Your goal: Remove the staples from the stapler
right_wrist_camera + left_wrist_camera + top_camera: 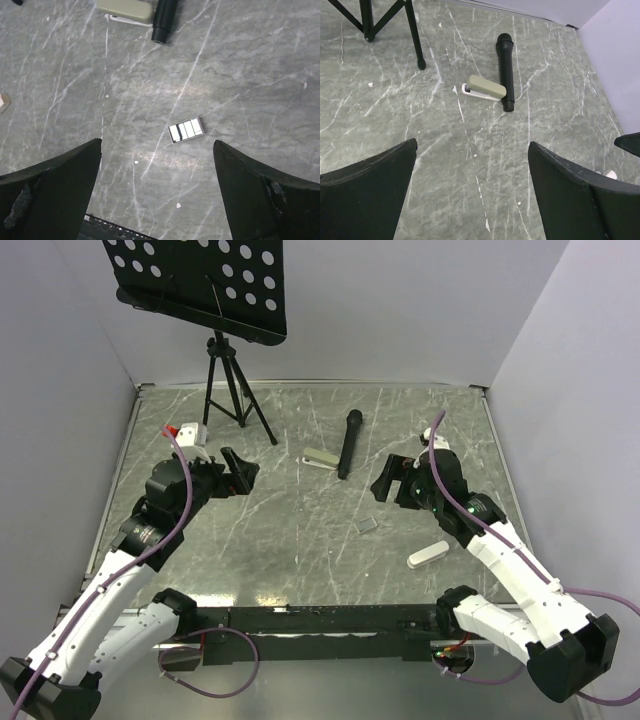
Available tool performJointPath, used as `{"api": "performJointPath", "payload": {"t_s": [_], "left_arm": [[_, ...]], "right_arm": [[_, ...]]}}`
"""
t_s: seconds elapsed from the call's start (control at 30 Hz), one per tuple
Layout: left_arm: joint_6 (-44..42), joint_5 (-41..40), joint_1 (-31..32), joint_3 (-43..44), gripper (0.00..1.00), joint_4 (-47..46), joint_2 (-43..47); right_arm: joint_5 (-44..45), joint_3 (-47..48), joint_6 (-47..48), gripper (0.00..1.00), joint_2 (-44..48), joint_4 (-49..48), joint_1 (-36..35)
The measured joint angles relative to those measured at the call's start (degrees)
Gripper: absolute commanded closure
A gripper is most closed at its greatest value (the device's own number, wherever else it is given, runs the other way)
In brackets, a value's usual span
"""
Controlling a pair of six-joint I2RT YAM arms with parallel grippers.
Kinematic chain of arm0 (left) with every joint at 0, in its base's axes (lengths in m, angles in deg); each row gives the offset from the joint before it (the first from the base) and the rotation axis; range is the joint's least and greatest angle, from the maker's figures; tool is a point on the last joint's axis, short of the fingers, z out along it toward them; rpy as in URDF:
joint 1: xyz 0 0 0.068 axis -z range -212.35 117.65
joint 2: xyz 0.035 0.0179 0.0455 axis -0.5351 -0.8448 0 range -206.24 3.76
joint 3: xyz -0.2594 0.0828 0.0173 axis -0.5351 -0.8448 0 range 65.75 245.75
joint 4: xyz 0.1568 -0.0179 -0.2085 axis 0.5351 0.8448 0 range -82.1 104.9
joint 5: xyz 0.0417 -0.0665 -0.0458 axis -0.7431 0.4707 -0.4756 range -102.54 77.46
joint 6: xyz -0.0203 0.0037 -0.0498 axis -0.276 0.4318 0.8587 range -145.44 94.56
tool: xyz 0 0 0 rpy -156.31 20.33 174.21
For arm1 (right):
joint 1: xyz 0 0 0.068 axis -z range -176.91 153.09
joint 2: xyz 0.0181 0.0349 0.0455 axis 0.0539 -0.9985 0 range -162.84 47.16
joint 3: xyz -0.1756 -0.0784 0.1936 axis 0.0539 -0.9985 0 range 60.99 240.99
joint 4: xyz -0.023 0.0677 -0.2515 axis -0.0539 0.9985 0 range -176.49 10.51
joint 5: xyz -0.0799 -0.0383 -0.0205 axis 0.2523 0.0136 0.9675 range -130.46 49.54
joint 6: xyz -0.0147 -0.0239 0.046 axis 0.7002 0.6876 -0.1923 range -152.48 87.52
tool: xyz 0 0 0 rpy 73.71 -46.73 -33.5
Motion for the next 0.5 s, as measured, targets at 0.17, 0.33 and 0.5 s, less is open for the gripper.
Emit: {"api": "performJointPath", "payload": {"t_s": [0.17, 0.33, 0.5], "left_arm": [[0.00, 0.00, 0.00, 0.00, 0.03, 0.00, 0.02], [0.00, -0.02, 0.00, 0.00, 0.03, 0.00, 0.02], [0.00, -0.31, 0.00, 0.00, 0.04, 0.00, 0.07]], "right_arm": [[3.98, 1.86, -4.72, 0.01, -0.59, 4.96, 0.00], [8.68, 6.54, -13.33, 0.02, -2.01, 13.07, 0.00], [14.69, 7.50, -24.63, 0.06, -1.31, 23.34, 0.04]]}}
